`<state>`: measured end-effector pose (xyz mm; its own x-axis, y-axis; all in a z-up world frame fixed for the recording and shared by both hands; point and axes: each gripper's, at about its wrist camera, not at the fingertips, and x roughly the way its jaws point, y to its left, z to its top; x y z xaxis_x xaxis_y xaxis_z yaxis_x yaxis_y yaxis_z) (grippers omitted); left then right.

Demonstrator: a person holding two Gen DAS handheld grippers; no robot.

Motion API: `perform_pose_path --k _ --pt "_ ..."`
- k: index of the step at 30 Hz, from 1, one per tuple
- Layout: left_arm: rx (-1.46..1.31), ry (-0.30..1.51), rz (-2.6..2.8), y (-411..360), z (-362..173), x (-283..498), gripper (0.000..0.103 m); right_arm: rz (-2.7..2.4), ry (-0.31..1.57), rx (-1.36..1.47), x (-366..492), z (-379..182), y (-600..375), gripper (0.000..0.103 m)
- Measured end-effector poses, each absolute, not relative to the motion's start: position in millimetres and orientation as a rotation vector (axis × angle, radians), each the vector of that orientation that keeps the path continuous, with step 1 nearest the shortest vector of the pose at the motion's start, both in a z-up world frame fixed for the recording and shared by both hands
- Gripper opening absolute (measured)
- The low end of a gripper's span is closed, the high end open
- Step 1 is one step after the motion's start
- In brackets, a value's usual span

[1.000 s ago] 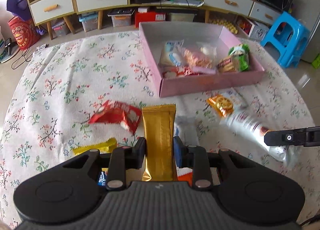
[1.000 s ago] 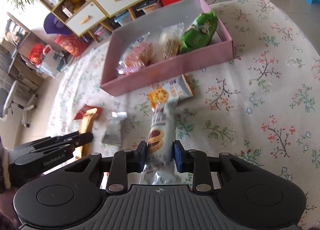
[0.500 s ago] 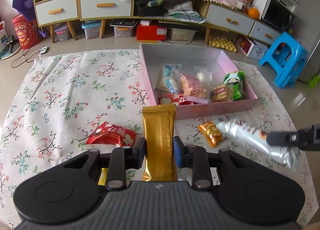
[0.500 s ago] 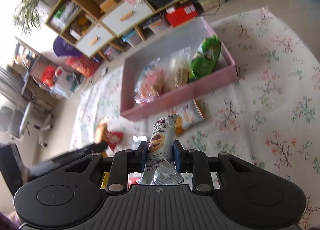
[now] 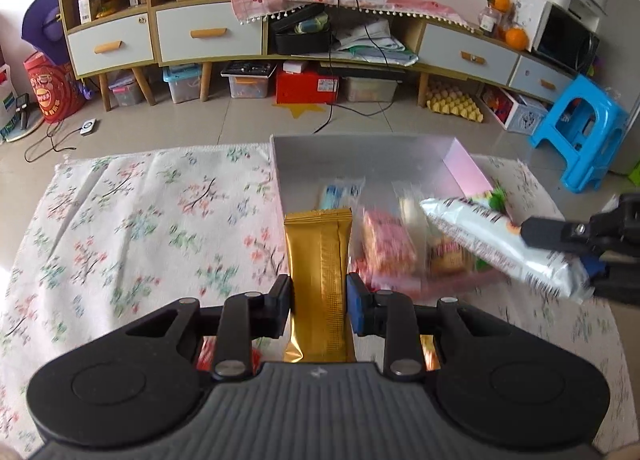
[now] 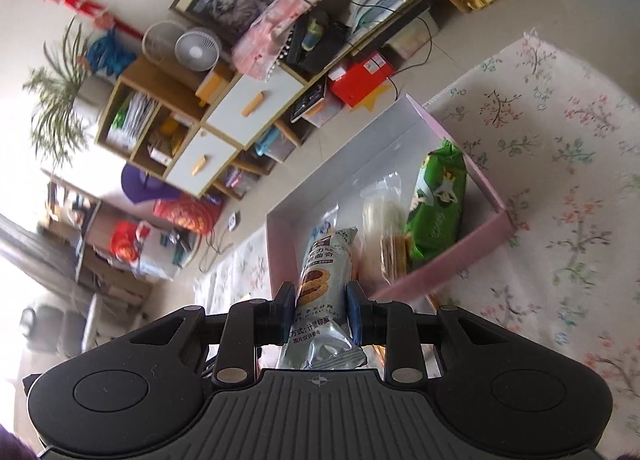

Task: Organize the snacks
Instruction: 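Carry the gold bar and white cookie roll into the pink box, open both tools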

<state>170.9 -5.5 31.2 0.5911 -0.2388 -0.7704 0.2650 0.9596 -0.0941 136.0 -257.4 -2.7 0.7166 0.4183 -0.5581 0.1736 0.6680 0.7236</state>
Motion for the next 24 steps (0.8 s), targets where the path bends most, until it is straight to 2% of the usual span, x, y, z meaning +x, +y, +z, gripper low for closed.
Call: perform_pose_path --k 7,21,24 --pt "-0.006 0.883 -0.280 -22.6 18.9 207.3 0.027 0.140 0.713 0.871 161.8 -17.7 -256.5 0.027" --pt "0.033 0.844 -0.293 -40.4 6.7 217.1 0.027 0.076 0.698 0.855 178.1 -45.6 -261.6 0.027" --pt "0.046 0.838 -0.306 -41.9 6.9 215.1 0.032 0.075 0.685 0.857 176.7 -46.5 -262.0 0.030"
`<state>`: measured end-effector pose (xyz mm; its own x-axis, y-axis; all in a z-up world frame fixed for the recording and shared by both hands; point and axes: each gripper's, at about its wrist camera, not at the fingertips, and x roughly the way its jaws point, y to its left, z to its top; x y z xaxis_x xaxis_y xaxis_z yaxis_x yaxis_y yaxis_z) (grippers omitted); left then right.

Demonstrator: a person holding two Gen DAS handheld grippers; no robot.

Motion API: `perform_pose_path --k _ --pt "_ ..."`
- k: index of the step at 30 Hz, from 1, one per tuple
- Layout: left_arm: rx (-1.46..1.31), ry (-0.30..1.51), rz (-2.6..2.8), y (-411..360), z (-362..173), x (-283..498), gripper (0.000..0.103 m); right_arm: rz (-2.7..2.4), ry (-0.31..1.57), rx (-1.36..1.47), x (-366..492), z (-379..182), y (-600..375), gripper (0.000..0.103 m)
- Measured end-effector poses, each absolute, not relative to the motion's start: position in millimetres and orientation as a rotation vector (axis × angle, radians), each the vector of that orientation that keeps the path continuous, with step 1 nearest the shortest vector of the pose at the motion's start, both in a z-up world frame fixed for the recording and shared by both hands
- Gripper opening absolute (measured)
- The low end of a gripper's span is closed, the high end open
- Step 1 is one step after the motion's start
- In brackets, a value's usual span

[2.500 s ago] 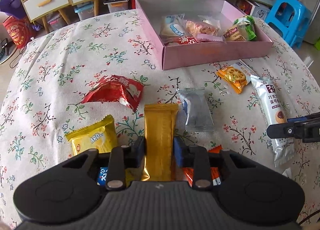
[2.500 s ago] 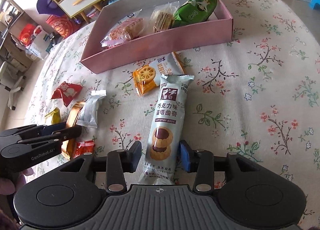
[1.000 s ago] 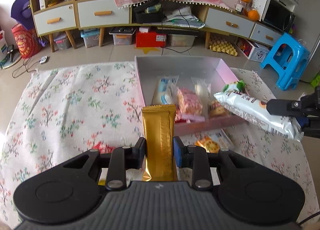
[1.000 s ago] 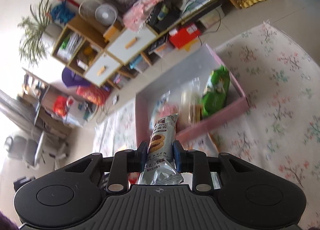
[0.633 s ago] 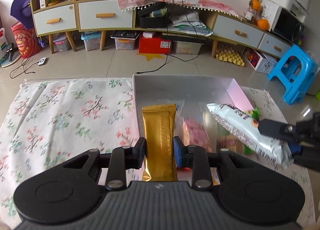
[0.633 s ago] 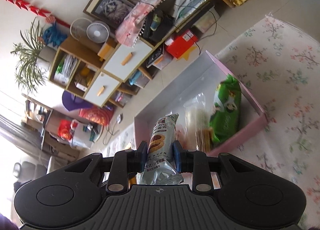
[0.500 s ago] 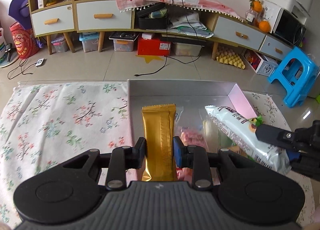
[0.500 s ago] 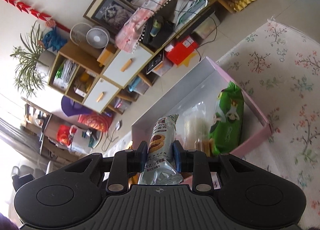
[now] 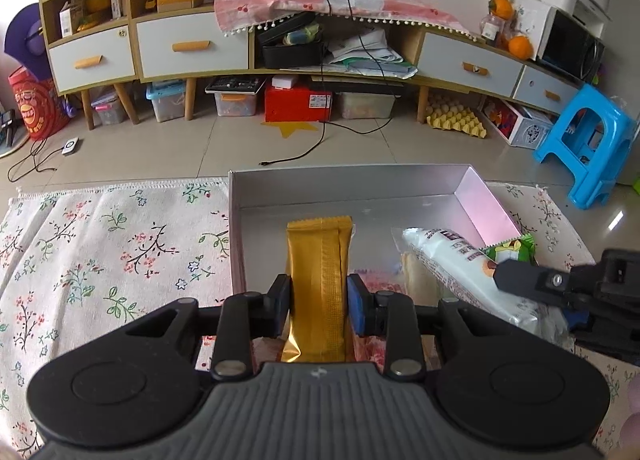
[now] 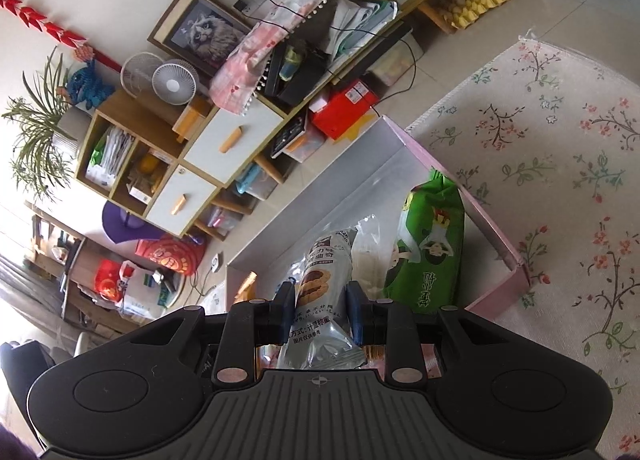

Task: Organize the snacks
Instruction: 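Carry the gold bar and white cookie roll into the pink box, open both tools, then withdraw both tools from the box back over the table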

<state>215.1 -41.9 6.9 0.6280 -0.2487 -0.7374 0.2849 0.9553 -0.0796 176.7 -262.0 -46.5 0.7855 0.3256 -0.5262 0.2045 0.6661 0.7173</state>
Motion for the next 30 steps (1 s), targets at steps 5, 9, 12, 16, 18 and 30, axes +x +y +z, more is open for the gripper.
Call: perform_pose_path --k 5,9,12,16,18,30 --pt "0.060 0.856 -0.332 -40.1 8.7 208.0 0.053 0.041 0.683 0.830 174.0 -41.1 -264.2 0.059" --pt "0.078 0.857 -0.330 -37.9 14.2 200.4 0.063 0.030 0.681 0.823 169.9 -37.0 -269.6 0.066" --pt "0.092 0.857 -0.332 -35.4 18.1 193.1 0.068 0.027 0.676 0.806 165.1 -31.3 -272.6 0.071" --pt "0.101 0.861 -0.332 -29.8 22.3 183.5 0.073 0.017 0.688 0.749 158.1 -22.0 -273.0 0.075" --pt "0.099 0.866 -0.329 -26.4 24.5 178.5 0.076 0.013 0.695 0.720 153.4 -17.6 -273.0 0.078" --pt "0.137 0.853 -0.345 -13.1 42.7 133.2 0.095 0.042 0.689 0.542 110.6 15.8 -264.3 0.090"
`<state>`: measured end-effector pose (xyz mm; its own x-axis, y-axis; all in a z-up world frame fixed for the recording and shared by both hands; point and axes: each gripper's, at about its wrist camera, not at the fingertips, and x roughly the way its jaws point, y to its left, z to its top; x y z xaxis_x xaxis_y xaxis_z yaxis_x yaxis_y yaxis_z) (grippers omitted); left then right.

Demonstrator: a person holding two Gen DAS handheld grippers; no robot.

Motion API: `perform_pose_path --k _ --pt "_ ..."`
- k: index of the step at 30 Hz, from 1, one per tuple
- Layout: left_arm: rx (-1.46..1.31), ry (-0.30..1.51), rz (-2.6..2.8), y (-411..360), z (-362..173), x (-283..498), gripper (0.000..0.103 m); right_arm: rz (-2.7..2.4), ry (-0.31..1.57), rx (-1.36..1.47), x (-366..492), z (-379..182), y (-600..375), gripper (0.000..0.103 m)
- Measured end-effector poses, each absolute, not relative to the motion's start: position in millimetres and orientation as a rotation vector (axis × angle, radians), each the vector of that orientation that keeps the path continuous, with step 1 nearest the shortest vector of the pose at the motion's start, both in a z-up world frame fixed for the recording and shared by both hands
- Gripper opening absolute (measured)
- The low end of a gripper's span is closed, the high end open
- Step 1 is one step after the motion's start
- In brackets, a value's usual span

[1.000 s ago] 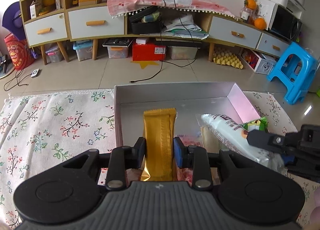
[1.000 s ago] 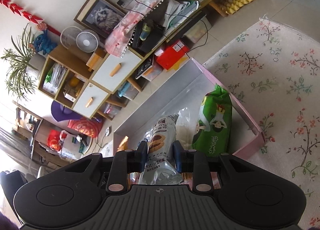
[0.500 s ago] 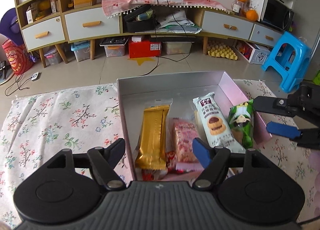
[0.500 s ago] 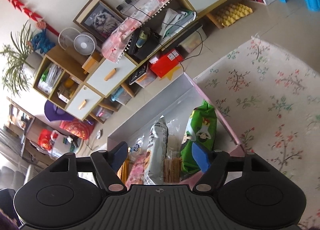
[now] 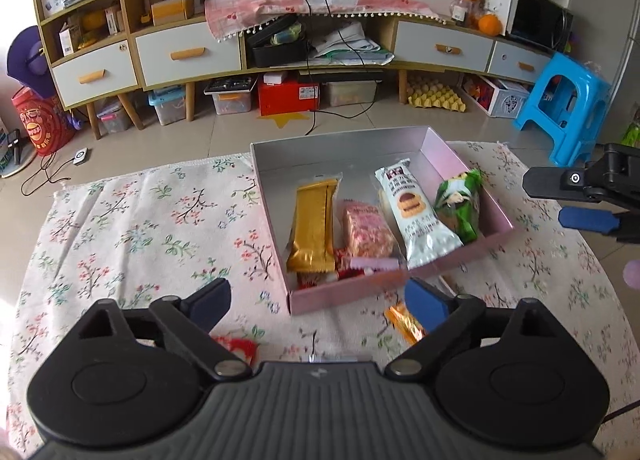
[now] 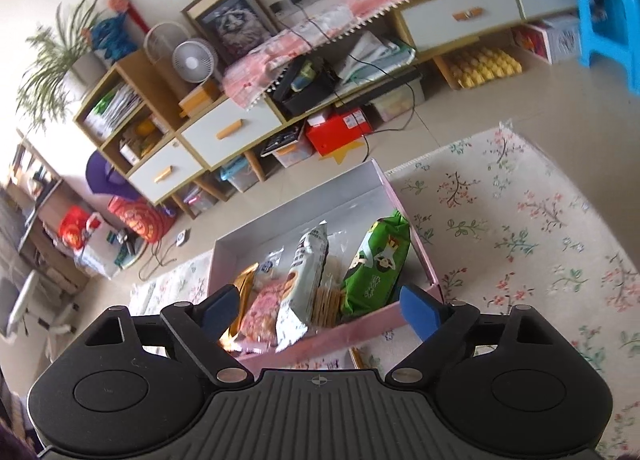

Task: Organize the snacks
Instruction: 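Withdraw both tools from the box back over the table, then grasp the yellow ARD biscuit pack with the left tool while the right tool grasps the orange cracker packet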

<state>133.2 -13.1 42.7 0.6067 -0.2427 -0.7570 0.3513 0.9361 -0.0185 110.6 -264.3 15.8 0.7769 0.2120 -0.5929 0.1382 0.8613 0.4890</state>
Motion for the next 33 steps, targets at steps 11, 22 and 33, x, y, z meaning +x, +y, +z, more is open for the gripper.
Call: perform_pose_path --k 11,22,33 --pt "0.137 0.851 -0.372 9.2 47.7 87.4 0.103 0.048 0.699 0.408 75.2 21.1 -247.5 0.100" --pt "0.138 0.869 -0.313 49.3 21.4 76.9 0.103 0.050 0.759 0.257 59.5 -0.5 -217.2 0.100" --pt "0.172 0.894 -0.277 86.7 -8.0 84.9 0.103 0.154 0.857 0.150 63.0 -40.4 -163.6 0.100"
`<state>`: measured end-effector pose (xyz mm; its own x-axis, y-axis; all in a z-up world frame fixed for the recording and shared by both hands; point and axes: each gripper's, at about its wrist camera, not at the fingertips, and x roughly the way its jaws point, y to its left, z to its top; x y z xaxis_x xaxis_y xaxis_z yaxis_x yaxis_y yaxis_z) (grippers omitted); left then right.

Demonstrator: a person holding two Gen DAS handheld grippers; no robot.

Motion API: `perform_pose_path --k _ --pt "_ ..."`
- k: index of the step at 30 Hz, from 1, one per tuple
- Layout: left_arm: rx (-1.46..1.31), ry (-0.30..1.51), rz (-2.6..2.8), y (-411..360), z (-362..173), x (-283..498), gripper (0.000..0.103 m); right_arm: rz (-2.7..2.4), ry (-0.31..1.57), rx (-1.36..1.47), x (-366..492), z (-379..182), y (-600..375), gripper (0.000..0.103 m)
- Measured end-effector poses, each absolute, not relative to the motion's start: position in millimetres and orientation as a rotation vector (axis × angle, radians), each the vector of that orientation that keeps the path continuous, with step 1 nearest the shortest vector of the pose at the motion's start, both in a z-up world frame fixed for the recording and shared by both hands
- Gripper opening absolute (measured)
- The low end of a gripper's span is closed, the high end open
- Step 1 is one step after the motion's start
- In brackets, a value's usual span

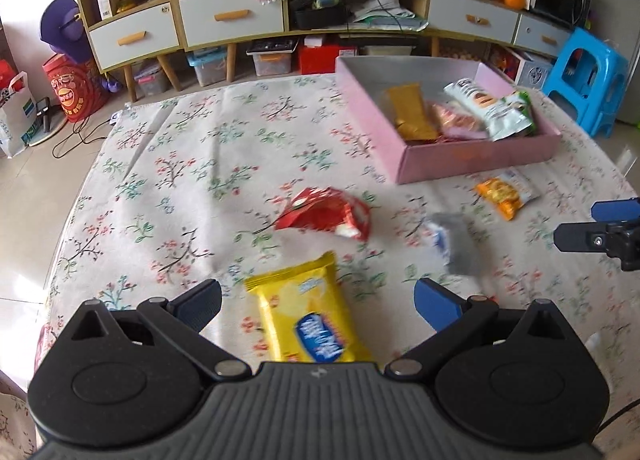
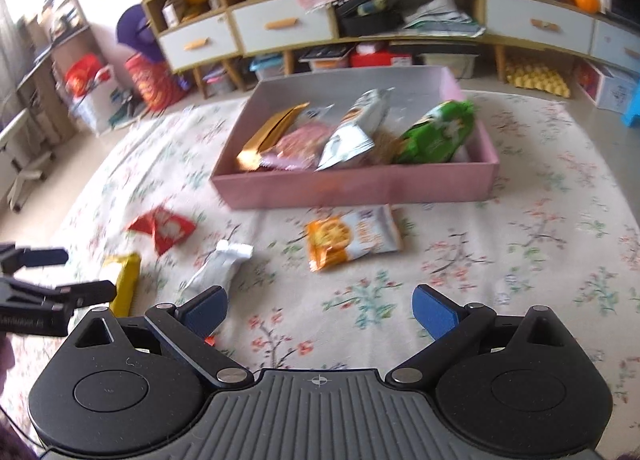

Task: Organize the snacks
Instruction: 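Grasp the yellow ARD biscuit pack with the left tool while the right tool grasps the orange cracker packet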

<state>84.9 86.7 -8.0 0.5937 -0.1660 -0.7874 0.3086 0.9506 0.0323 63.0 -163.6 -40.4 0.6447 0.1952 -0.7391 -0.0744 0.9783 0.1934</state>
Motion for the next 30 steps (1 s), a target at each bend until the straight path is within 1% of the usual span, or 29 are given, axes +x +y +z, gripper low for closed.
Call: perform_pose_path --k 11,19,23,30 --pt "0.208 0.876 -0.314 108.5 -27.2 89.7 0.103 0.209 0.830 0.155 61.8 -50.5 -150.0 0.100" --pt "0.285 0.861 -0.384 102.3 -39.2 86.7 0.102 0.240 0.823 0.107 64.1 -63.1 -144.0 0.100" --pt "0.293 0.906 -0.360 99.5 -43.6 89.7 0.101 0.245 0.817 0.059 69.8 -66.0 -138.1 0.100" --pt "0.188 1.014 -0.275 102.9 -45.6 94.4 0.096 0.146 0.826 0.034 97.2 -78.2 -145.5 0.100"
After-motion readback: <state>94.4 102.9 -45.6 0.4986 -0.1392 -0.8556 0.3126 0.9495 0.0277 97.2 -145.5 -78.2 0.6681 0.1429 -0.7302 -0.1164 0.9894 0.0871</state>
